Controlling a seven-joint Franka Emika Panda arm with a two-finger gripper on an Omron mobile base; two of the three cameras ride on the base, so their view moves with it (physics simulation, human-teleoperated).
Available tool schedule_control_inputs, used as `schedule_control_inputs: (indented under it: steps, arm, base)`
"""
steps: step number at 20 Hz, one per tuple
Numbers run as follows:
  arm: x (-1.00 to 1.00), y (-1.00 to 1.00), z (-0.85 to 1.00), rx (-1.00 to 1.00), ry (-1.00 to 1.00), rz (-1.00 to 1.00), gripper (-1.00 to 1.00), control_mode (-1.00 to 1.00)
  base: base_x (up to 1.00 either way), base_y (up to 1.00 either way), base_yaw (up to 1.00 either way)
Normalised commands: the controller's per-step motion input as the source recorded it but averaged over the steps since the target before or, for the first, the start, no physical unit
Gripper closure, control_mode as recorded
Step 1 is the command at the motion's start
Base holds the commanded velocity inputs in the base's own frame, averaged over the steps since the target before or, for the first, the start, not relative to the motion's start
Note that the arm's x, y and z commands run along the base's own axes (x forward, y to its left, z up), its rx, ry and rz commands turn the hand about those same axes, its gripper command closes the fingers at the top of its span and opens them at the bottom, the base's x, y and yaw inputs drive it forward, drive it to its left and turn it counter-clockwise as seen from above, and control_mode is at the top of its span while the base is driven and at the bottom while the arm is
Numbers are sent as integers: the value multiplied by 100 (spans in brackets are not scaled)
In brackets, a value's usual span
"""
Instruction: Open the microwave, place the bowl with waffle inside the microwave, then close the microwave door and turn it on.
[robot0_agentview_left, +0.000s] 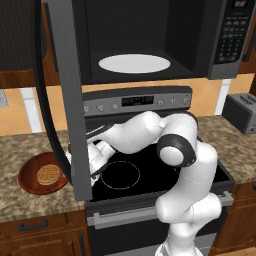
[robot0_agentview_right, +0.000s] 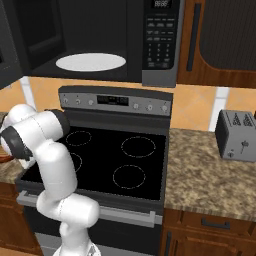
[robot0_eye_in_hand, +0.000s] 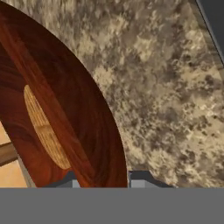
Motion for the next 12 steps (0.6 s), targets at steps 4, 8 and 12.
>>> schedule_control_inputs:
  steps: [4,8,12]
  arm:
    - [-1,-11,3,0,0,0,100,-100]
    - [-38,-72,53,0,-1,0,100,-100]
    - [-31,-93,82,0,-7,0,100,-100]
  base:
    - [0,0,0]
    - [0,0,0]
    - [0,0,0]
